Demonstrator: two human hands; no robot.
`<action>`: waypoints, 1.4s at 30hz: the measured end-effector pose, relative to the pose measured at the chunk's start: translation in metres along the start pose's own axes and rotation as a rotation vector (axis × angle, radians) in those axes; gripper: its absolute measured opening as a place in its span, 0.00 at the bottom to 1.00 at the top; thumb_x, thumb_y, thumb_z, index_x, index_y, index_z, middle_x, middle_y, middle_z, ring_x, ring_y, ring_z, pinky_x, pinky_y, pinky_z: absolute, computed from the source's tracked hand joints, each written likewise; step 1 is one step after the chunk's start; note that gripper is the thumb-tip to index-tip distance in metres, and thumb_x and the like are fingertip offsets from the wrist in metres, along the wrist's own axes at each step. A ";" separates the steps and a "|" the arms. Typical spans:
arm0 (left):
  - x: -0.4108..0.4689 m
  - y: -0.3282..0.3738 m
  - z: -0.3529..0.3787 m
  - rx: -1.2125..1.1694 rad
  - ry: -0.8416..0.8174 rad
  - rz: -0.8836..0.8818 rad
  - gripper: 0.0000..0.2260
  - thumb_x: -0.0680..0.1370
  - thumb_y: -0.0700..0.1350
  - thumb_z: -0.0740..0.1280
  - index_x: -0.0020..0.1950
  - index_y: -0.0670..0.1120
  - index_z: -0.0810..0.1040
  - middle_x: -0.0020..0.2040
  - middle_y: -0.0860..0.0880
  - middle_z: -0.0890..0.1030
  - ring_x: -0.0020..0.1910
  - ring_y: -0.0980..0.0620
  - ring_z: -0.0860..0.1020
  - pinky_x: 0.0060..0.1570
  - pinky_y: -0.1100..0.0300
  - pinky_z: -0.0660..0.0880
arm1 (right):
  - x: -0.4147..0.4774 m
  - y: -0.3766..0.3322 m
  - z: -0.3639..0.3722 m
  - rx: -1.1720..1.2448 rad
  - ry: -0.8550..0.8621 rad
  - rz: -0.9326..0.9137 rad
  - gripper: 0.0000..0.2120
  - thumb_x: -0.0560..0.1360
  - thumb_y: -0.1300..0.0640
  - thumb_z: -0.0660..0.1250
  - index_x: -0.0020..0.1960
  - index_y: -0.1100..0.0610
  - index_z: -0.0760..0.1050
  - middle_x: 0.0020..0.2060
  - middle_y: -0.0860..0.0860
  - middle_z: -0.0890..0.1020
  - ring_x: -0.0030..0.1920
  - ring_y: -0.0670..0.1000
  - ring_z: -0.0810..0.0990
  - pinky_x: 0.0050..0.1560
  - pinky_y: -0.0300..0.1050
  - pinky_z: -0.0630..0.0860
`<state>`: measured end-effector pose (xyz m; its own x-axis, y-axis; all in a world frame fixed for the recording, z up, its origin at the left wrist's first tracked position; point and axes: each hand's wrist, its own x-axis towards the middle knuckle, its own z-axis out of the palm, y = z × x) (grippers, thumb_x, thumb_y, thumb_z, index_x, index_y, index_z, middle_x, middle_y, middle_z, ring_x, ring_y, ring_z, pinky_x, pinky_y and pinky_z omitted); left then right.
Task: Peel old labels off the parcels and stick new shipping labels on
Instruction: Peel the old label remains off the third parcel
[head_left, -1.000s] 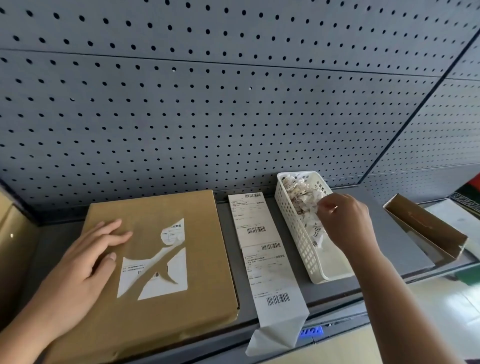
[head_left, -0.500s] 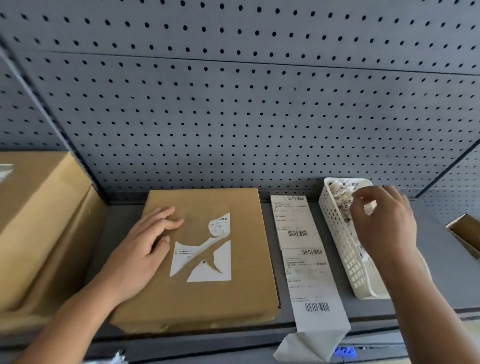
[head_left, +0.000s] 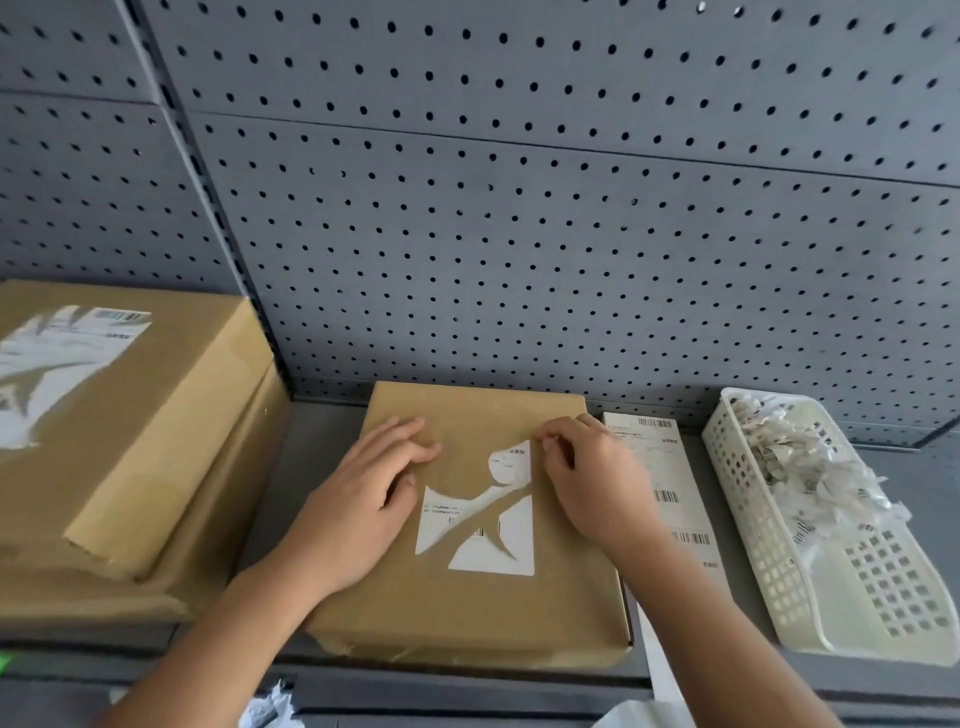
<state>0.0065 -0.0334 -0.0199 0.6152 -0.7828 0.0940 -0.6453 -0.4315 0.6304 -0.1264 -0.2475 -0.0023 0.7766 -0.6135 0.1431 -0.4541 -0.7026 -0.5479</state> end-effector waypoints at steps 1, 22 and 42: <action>0.000 0.000 0.000 0.007 -0.002 0.001 0.16 0.85 0.45 0.59 0.70 0.61 0.73 0.75 0.72 0.58 0.76 0.74 0.47 0.69 0.70 0.50 | 0.000 -0.001 0.001 -0.012 0.008 0.012 0.10 0.81 0.54 0.60 0.56 0.49 0.80 0.50 0.44 0.78 0.49 0.49 0.77 0.44 0.47 0.76; 0.000 -0.001 -0.001 0.014 0.006 0.015 0.15 0.85 0.45 0.58 0.70 0.58 0.73 0.77 0.69 0.58 0.76 0.73 0.45 0.70 0.68 0.54 | -0.001 -0.001 0.023 0.060 0.181 -0.102 0.07 0.79 0.62 0.63 0.46 0.53 0.77 0.45 0.44 0.79 0.45 0.51 0.77 0.44 0.50 0.76; 0.000 -0.003 -0.001 0.010 0.008 0.020 0.16 0.84 0.45 0.58 0.70 0.57 0.74 0.77 0.68 0.59 0.76 0.72 0.46 0.70 0.64 0.58 | 0.003 -0.015 0.022 -0.260 0.125 -0.119 0.04 0.79 0.62 0.64 0.49 0.57 0.78 0.45 0.51 0.76 0.45 0.56 0.76 0.42 0.49 0.73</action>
<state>0.0088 -0.0318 -0.0205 0.6056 -0.7877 0.1132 -0.6620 -0.4198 0.6209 -0.1076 -0.2308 -0.0123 0.7786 -0.5499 0.3024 -0.4722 -0.8307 -0.2947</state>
